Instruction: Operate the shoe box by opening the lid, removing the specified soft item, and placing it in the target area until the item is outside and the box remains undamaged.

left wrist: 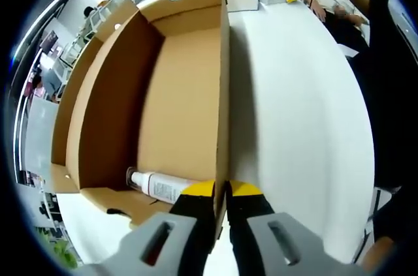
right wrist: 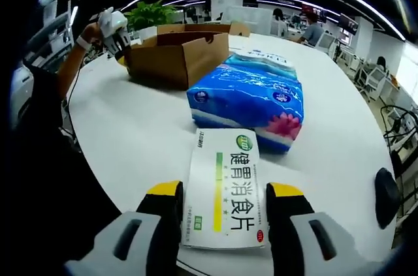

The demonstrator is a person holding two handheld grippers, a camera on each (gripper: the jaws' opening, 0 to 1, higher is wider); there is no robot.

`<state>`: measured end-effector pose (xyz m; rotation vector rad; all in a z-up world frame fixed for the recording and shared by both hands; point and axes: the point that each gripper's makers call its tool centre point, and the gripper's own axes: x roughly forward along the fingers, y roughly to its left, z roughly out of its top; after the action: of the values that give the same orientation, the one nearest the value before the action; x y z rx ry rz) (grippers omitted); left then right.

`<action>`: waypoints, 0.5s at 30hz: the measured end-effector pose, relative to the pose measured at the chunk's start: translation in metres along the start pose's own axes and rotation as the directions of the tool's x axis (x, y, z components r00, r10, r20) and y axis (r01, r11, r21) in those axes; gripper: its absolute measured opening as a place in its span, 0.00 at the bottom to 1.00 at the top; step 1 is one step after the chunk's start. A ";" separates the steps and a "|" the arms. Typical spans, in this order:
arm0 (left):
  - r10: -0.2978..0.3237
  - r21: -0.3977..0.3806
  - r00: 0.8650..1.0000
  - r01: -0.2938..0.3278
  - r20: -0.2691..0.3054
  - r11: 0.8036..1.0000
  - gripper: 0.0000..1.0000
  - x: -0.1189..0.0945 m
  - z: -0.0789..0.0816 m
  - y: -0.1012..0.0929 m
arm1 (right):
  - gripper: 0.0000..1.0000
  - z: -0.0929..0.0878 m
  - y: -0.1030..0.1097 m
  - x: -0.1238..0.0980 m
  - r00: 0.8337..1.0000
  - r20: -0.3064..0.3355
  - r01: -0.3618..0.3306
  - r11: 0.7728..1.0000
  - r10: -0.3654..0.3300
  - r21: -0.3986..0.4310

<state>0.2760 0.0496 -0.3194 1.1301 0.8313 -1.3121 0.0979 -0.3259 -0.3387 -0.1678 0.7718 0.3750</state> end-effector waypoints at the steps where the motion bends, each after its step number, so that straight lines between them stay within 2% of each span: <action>1: 0.000 0.000 1.000 0.000 0.000 1.000 0.05 0.000 0.000 0.000 | 0.52 0.000 0.000 0.000 1.000 -0.001 -0.001 1.000 0.001 0.003; 5: -0.003 0.000 1.000 0.003 0.000 1.000 0.05 0.000 0.000 0.000 | 0.52 0.000 0.000 0.000 1.000 -0.004 -0.005 1.000 0.005 0.004; 15: -0.002 0.000 1.000 0.002 0.000 1.000 0.05 0.000 0.001 -0.001 | 0.52 0.000 0.005 0.000 0.997 -0.018 -0.081 0.994 0.080 -0.068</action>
<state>0.2747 0.0490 -0.3190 1.1295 0.8331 -1.3134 0.0956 -0.3213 -0.3390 -0.2045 0.7828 0.4770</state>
